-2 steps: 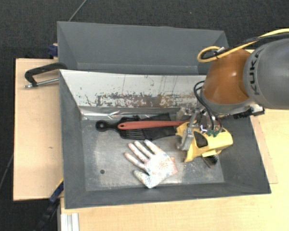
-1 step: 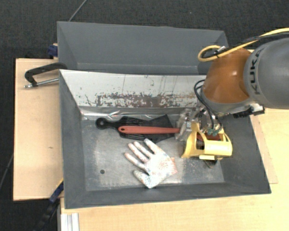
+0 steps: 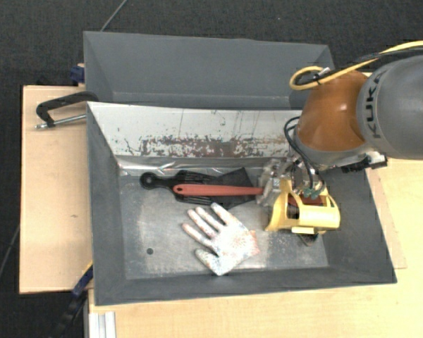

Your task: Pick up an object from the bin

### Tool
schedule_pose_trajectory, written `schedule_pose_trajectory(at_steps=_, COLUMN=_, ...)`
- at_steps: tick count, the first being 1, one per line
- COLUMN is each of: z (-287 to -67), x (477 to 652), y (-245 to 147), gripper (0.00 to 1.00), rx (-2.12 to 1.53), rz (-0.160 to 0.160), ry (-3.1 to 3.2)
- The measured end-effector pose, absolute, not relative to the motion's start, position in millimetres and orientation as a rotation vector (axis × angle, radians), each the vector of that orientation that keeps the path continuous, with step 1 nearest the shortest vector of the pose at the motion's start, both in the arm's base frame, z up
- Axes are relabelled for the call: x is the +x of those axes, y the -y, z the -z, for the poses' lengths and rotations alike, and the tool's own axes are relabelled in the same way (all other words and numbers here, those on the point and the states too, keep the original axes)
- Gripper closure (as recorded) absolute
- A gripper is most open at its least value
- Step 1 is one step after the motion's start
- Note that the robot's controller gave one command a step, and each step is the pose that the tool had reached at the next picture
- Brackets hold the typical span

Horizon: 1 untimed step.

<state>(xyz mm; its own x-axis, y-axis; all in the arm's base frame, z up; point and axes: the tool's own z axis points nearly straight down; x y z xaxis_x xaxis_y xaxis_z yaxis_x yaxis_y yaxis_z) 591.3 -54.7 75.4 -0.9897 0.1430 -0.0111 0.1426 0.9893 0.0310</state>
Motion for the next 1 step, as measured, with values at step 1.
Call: schedule_pose_trajectory(at_steps=1, z=-77.8, x=590.2, y=54.7, gripper=1.00, rx=0.224, rz=-0.047, ry=-3.123)
